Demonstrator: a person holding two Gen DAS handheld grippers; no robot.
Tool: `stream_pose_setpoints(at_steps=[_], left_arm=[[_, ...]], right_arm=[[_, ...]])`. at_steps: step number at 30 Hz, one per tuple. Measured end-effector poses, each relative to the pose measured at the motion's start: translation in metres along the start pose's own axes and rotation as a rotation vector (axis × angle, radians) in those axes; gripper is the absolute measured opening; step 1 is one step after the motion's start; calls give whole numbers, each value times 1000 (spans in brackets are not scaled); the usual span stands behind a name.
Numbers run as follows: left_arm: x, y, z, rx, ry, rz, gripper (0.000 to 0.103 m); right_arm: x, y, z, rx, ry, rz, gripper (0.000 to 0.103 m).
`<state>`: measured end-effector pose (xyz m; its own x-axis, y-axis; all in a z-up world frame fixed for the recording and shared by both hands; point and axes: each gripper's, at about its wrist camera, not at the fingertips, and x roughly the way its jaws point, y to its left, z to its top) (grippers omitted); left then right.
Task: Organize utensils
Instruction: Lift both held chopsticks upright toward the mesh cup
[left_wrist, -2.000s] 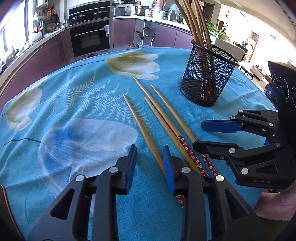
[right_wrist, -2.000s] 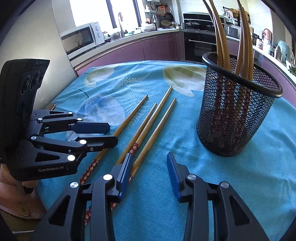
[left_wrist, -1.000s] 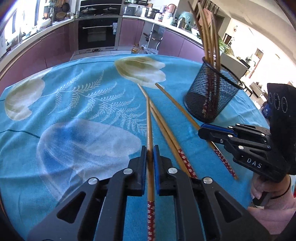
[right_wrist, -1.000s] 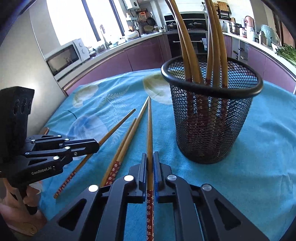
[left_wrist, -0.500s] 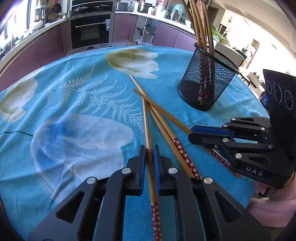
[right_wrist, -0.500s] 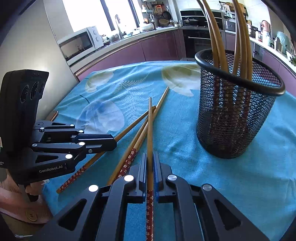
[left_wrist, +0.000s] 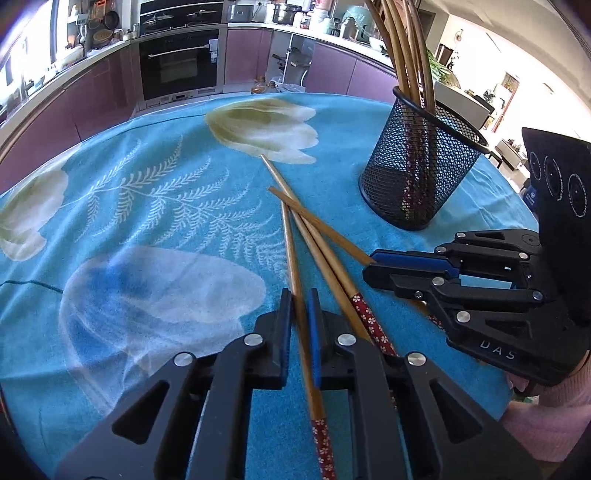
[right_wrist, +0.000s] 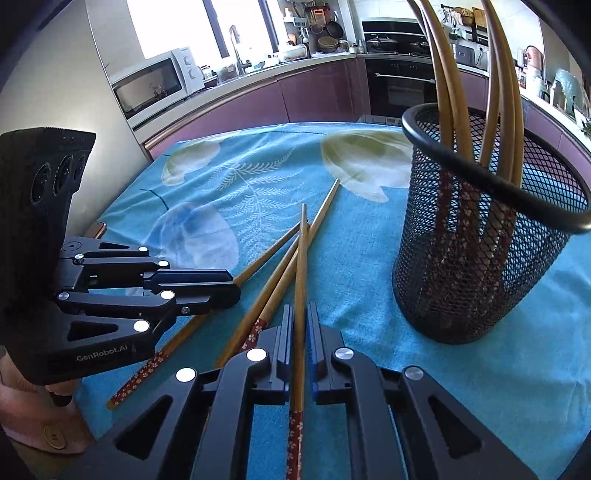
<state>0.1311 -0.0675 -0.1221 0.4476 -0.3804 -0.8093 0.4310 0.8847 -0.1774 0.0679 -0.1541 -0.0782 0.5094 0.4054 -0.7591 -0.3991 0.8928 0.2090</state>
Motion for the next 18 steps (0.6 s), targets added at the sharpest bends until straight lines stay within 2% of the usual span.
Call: stream_pose_setpoints(at_steps=[9, 18], left_arm=[[-23, -1, 3, -1, -55, -39, 8], [-64, -6, 14, 18, -143, -131, 8]], right_arm=[[-30, -3, 3, 9, -81, 7, 6], [-71, -8, 7, 24, -191, -4, 6]])
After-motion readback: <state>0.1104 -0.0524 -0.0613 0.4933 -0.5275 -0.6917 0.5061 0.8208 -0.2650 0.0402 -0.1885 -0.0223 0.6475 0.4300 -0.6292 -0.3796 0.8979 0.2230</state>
